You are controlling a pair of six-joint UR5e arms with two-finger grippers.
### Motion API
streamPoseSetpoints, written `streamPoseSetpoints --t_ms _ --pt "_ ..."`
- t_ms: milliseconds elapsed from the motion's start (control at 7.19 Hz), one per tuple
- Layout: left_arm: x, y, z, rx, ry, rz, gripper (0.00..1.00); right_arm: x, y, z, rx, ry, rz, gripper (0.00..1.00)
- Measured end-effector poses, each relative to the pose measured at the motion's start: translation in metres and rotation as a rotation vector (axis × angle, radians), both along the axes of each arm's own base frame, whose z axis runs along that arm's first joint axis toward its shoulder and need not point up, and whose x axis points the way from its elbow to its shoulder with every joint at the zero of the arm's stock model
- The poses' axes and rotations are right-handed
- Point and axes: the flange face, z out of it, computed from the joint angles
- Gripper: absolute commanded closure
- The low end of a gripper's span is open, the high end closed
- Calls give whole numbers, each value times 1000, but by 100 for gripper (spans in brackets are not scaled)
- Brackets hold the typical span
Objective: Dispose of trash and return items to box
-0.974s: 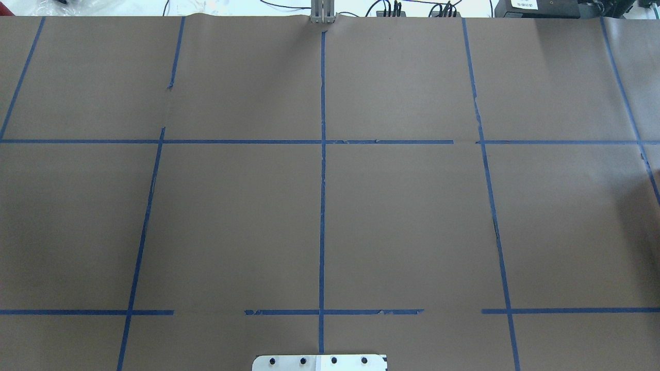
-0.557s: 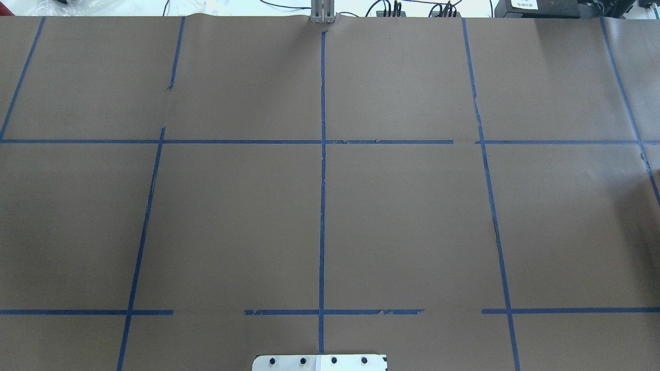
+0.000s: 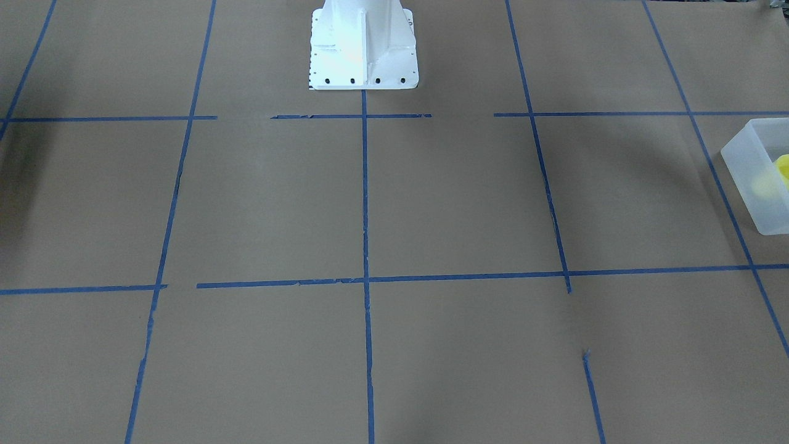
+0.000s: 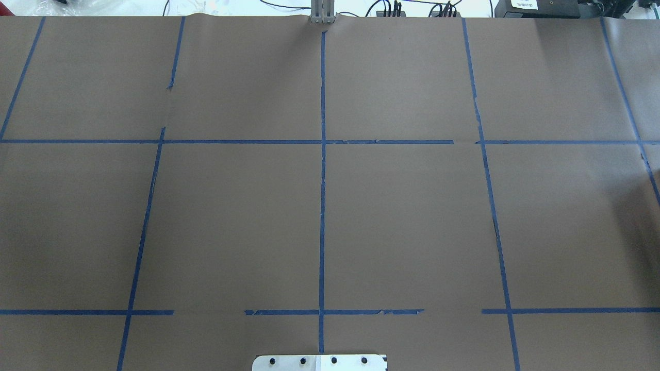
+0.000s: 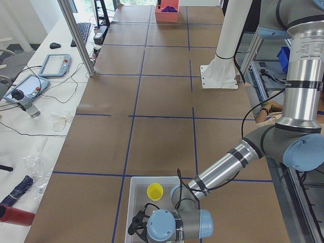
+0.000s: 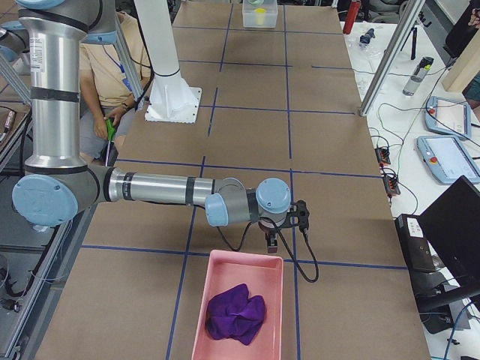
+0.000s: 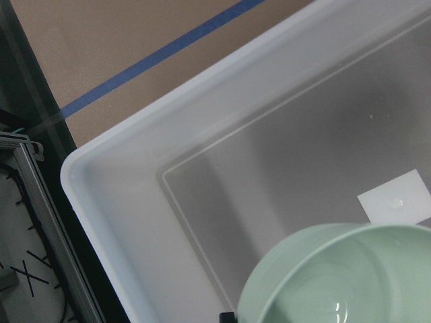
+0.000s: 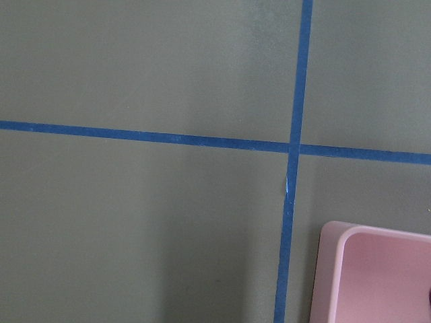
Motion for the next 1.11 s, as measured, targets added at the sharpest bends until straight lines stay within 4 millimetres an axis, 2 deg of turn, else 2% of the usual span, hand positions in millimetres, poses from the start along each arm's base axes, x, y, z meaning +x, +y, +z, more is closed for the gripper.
streamPoseSetpoints --t_ms 139,418,696,835,974,1113 --pt "0 0 0 -1 1 0 1 0 0 0 0 0 0 0" --pt "1 1 1 -9 3 -9 0 0 0 0 0 0 0 0" --pt "-1 -7 -11 -19 5 -55 0 0 0 -3 5 -2 0 0" --pt "-3 -18 -29 -19 6 -105 0 -1 -1 -10 12 -3 5 0" --pt "-5 -28 -61 -13 10 -166 0 0 -2 -25 19 -6 22 0" --pt "-6 -39 -111 -29 21 -223 0 0 -2 -40 19 -11 44 0"
